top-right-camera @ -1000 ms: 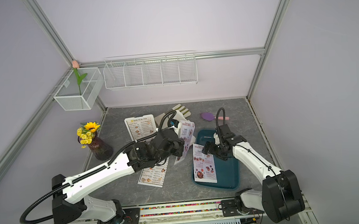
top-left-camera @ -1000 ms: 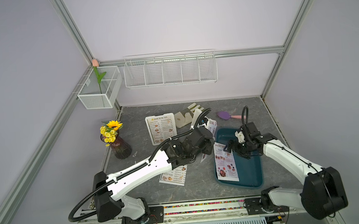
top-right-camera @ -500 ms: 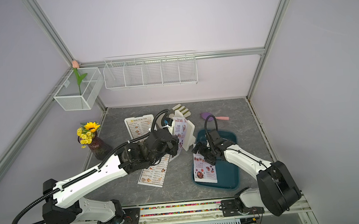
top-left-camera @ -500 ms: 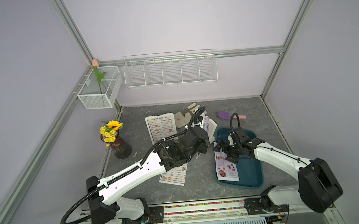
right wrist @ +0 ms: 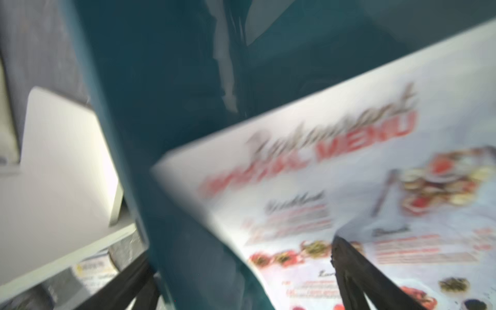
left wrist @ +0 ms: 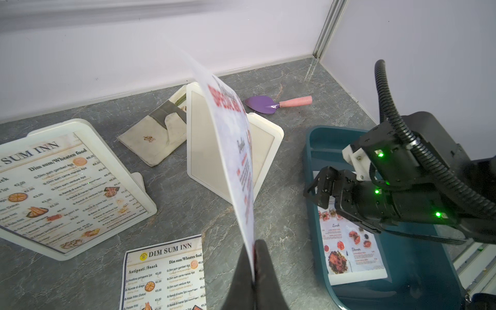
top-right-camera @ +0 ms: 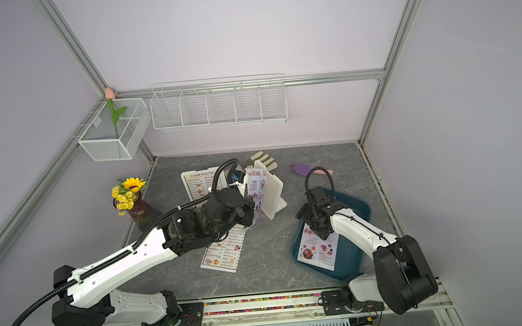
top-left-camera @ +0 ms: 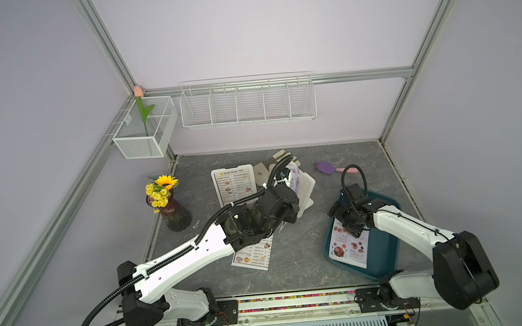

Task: Replace the menus in the menu holders
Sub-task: Move the storage box to the center of the board, then adjust the menu.

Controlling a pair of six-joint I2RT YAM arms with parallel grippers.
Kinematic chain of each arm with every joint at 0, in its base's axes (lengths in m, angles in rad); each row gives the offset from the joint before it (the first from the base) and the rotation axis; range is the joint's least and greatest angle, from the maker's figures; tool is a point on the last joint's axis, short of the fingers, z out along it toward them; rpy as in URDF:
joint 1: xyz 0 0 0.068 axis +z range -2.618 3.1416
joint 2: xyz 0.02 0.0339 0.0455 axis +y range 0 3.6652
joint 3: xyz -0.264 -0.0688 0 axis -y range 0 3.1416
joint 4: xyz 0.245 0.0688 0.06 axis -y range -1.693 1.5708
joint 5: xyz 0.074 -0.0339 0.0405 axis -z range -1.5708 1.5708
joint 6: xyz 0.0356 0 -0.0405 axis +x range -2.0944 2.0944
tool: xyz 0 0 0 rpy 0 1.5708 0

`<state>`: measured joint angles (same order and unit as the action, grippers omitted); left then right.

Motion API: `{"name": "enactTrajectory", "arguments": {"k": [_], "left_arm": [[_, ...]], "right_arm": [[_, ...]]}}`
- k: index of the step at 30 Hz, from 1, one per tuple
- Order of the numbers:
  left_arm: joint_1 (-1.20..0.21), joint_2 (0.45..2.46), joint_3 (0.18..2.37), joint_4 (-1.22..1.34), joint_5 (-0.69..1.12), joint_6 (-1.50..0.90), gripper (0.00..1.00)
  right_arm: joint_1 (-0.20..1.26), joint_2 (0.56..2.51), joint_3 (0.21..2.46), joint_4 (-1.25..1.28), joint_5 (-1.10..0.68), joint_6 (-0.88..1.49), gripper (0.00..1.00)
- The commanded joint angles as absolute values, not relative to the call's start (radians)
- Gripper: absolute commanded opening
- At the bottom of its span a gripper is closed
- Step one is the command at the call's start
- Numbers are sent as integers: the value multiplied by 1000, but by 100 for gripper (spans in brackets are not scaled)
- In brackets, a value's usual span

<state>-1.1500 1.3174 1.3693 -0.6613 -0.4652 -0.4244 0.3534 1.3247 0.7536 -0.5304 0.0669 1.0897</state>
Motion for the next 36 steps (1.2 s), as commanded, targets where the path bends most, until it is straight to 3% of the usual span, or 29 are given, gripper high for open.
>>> {"name": "enactTrajectory", "arguments": {"k": [1, 9, 14, 20, 26, 32, 36], "left_arm": [[-1146, 1307, 1355, -674, -479, -427, 0], [-1145, 1305, 1355, -676, -470, -419, 0], [-1146, 1324, 1366, -676, -457, -410, 0], [-1146, 1324, 1389, -684, -455, -392, 0], [-1146, 1314, 1399, -669, -395, -334, 0], [-1080, 1258, 1431, -696, -220, -223, 0], [-1013, 1222, 1447, -710, -68, -123, 0]], "right_arm": [[322, 1288, 764, -621, 145, 1049, 96], [307, 1229, 855, -691, 144, 824, 95], [292, 1290, 914, -742, 120, 713, 100], [253, 1372, 920, -638, 102, 668, 83], [244, 1455, 1028, -634, 115, 540, 88], [245, 1196, 1041, -555, -214, 269, 97], [249, 1062, 936, -383, -612, 142, 99]]}}
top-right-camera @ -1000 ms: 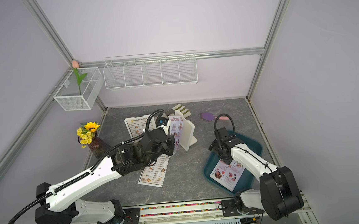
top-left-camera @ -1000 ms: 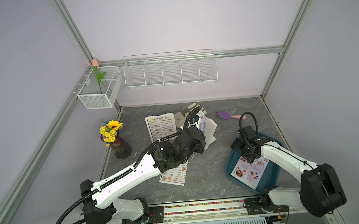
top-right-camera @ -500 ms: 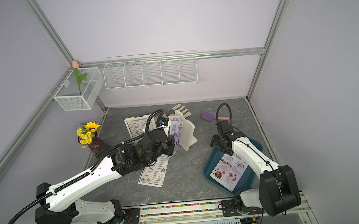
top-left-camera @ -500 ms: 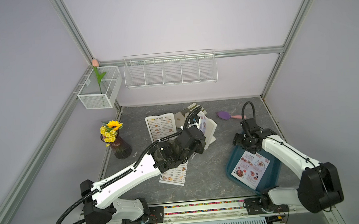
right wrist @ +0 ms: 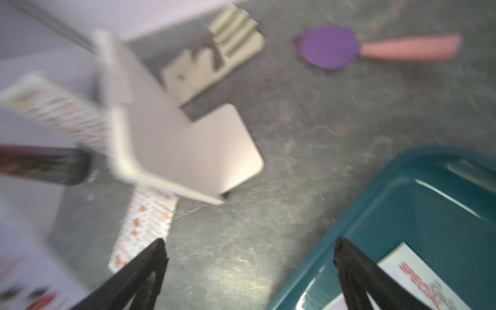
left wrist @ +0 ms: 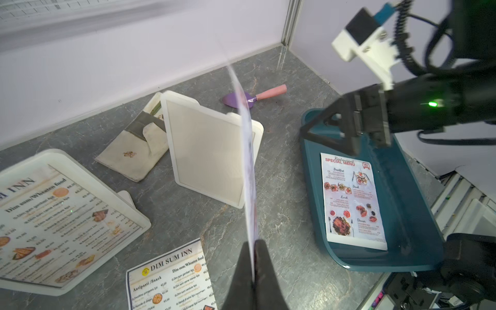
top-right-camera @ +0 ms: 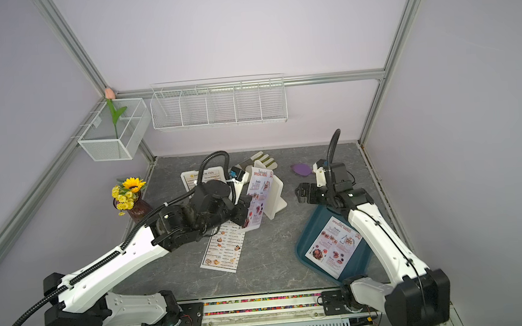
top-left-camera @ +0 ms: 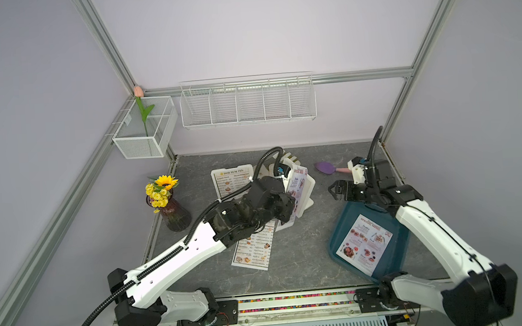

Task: Replace the menus in the menu holders
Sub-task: Adjust the menu.

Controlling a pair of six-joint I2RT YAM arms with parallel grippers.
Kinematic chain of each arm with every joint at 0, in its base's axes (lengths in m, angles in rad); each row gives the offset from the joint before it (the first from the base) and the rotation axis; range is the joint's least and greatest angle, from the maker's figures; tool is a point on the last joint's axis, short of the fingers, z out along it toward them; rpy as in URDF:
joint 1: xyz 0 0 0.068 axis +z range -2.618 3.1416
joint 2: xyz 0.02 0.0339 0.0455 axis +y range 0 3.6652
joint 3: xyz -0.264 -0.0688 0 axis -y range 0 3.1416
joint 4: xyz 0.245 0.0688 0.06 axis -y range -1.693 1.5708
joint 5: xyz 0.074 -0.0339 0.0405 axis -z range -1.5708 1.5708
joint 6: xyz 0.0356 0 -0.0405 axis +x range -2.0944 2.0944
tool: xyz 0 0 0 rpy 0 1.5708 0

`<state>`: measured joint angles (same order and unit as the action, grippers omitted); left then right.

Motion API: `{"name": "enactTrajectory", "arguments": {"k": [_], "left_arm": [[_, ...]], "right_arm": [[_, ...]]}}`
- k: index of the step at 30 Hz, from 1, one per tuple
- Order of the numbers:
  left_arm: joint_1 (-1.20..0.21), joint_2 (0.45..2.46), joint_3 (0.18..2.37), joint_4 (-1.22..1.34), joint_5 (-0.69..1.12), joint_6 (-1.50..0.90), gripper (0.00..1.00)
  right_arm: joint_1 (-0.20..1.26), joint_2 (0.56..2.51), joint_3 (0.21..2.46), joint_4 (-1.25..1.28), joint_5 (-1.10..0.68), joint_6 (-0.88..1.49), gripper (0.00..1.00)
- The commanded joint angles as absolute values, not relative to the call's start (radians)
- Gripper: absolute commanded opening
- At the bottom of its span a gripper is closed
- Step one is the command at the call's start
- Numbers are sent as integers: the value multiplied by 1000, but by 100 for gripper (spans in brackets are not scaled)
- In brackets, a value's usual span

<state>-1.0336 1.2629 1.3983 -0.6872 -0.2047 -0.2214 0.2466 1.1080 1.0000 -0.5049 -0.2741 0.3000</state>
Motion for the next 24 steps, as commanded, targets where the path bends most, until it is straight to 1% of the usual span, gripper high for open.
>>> {"name": "enactTrajectory", "arguments": {"k": [1, 4, 7, 10, 19, 24], "left_arm": [[-1013, 1227, 1465, -724, -59, -101, 0], [-1012, 1245, 1526, -759, -10, -59, 0], [-1012, 1255, 1563, -772, 43, -38, 0], [-1012, 1260, 1589, -780, 80, -26, 0], [-1013, 1263, 1585, -742, 100, -26, 0], [-1011, 1251, 1564, -715, 76, -27, 0]], "right_arm": [[250, 1048, 913, -341, -696, 126, 99], [252, 1031, 852, -223, -880, 96, 98], [254, 1061, 860, -160, -994, 70, 100], [259, 1110, 920, -163, -1069, 43, 98], [337, 1144, 954, 59, -1180, 157, 99], [343, 1113, 950, 103, -1199, 202, 88]]}}
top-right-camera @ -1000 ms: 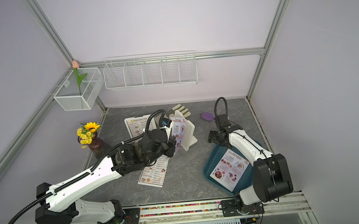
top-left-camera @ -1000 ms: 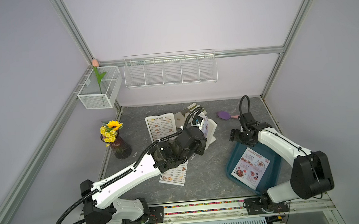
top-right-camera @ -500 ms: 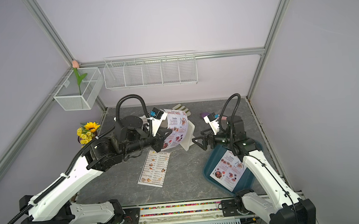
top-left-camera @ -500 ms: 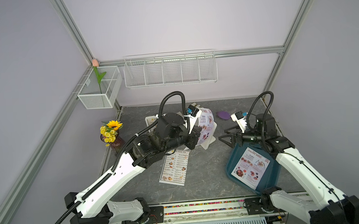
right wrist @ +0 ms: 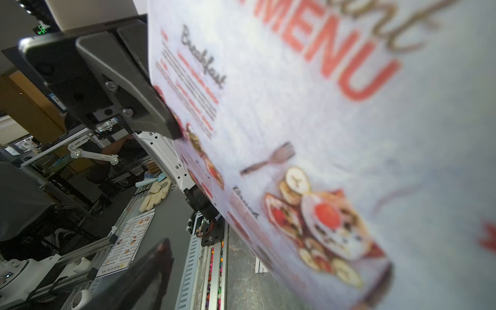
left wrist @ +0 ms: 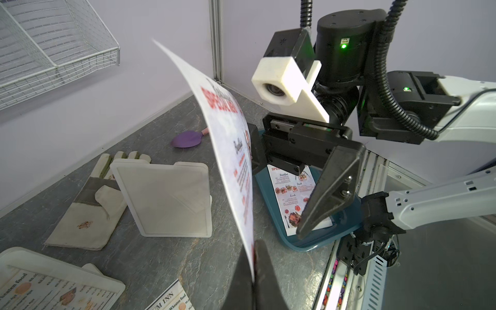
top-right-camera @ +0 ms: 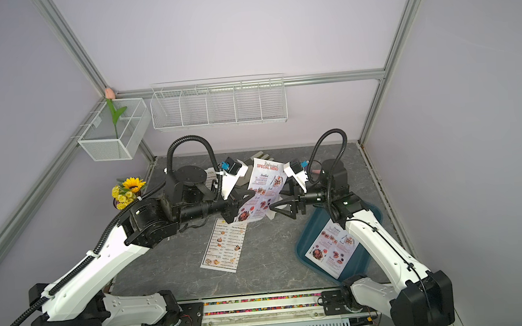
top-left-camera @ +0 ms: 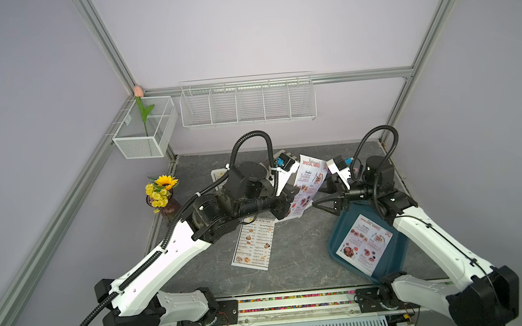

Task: Replace the menus in the menu holders
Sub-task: Adjust the menu.

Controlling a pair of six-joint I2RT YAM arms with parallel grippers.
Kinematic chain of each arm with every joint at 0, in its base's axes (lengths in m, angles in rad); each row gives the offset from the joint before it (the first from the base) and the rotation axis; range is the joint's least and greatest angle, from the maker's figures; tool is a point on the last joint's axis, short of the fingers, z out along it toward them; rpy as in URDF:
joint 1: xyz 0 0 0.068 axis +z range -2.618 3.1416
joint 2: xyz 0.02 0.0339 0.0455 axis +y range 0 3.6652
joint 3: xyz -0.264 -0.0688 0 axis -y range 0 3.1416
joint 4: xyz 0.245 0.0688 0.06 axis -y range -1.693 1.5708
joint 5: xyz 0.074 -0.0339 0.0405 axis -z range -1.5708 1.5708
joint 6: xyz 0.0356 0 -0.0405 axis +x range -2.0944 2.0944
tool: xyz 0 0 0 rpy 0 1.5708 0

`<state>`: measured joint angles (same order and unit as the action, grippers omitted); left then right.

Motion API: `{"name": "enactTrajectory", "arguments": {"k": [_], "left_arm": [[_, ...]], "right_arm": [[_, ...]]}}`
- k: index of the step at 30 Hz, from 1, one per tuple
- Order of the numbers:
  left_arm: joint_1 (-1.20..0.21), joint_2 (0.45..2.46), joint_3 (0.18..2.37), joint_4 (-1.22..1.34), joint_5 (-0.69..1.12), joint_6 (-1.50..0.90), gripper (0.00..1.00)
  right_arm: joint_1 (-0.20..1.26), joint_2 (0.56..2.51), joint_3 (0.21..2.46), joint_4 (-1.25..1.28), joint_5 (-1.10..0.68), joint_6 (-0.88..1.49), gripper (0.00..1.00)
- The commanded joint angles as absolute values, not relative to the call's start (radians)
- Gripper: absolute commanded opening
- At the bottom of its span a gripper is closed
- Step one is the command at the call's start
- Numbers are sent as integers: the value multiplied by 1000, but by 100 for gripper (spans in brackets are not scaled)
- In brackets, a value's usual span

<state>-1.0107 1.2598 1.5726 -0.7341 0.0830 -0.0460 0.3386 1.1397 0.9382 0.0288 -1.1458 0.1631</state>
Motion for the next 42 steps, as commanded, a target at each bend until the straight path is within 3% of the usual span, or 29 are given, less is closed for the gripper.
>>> {"name": "enactTrajectory", "arguments": {"k": [1, 11, 20, 27, 42], "left_arm": [[-1011, 1249, 1558, -708, 58, -32, 0], [-973, 1233, 1486, -615, 26, -69, 0], [-957, 1207, 1419, -524, 30, -104, 0], [-945, 1183, 1393, -485, 4, -123, 0], [-926, 1177, 1365, -432, 18, -153, 0]], "right_arm": [[343, 1103, 949, 95, -1198, 202, 84], [341, 1031, 924, 25, -1080, 228, 60], [337, 1042, 885, 178, -1037, 355, 62], [330, 1067, 849, 312, -994, 453, 57], [332, 1075, 853, 391, -947, 540, 27]]}}
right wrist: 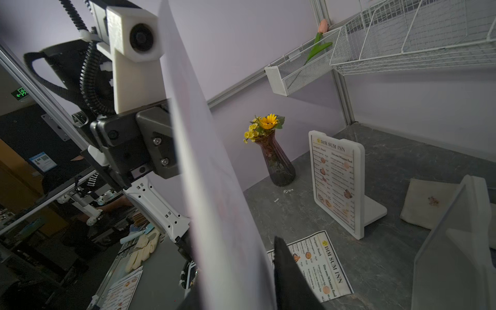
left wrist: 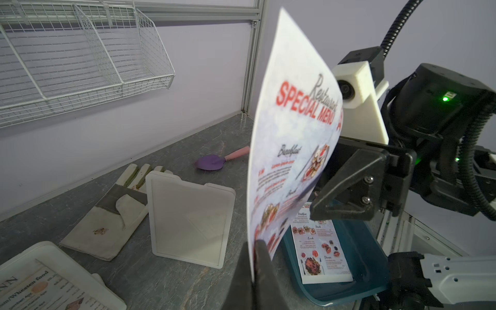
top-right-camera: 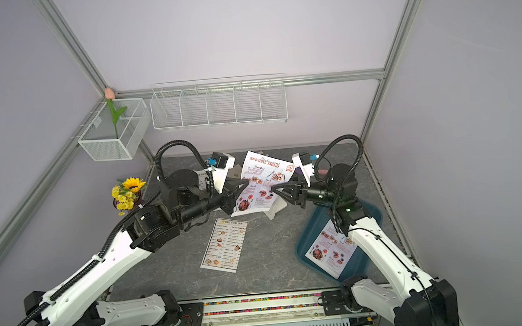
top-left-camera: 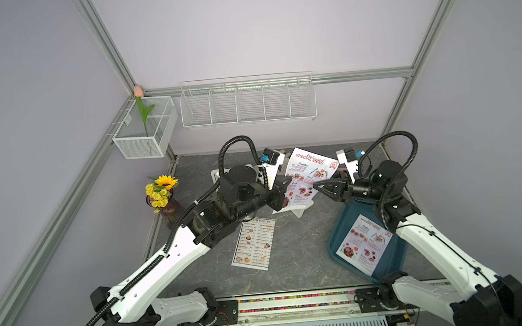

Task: Replace the menus in the menu holders
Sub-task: Adjust the menu.

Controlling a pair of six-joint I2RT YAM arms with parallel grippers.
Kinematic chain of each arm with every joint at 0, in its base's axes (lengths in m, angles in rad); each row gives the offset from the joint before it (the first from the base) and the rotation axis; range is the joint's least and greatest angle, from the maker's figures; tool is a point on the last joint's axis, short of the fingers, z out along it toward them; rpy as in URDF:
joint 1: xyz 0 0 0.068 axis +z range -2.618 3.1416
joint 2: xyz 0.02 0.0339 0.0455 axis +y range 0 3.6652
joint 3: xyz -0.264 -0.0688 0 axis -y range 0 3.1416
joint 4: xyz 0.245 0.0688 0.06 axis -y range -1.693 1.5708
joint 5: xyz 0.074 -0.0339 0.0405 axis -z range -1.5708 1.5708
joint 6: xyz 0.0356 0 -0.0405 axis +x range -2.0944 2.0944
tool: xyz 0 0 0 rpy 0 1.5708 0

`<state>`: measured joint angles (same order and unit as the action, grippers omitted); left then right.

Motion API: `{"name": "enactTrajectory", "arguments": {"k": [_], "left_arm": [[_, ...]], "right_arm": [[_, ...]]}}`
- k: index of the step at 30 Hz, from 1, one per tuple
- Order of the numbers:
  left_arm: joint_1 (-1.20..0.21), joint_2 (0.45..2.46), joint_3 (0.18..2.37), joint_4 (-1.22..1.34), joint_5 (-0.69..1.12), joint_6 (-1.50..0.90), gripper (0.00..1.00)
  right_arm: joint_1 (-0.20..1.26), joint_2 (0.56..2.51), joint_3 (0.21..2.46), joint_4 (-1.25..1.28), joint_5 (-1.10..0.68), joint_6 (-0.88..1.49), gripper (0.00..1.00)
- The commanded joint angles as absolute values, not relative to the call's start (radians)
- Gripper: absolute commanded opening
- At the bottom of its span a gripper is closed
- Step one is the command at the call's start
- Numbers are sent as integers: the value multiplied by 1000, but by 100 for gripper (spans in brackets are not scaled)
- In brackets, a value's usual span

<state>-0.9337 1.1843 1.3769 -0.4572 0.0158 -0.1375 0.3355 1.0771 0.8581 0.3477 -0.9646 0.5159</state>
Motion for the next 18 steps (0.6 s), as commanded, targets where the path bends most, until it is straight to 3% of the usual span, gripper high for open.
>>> {"name": "enactTrajectory", "arguments": {"k": [1, 8, 13, 16, 18], "left_arm": [[-926, 1179, 1364, -431, 18, -153, 0], [-923, 1191, 1363, -421, 14, -161, 0], [-921, 1206, 1360, -416, -14, -162, 2], [-920, 1210, 1346, -419, -111, -174, 30], [-919, 1215, 1341, -434, -196, -189, 43]], "right_arm": [[332, 1074, 852, 393, -940, 543, 26], [332, 1057, 860, 380, -901, 548, 9], [333, 1037, 873, 318, -858, 536, 6], [333, 1019, 939, 142, -791, 458, 6], [331, 1014, 990, -22, -721, 381, 6]]}}
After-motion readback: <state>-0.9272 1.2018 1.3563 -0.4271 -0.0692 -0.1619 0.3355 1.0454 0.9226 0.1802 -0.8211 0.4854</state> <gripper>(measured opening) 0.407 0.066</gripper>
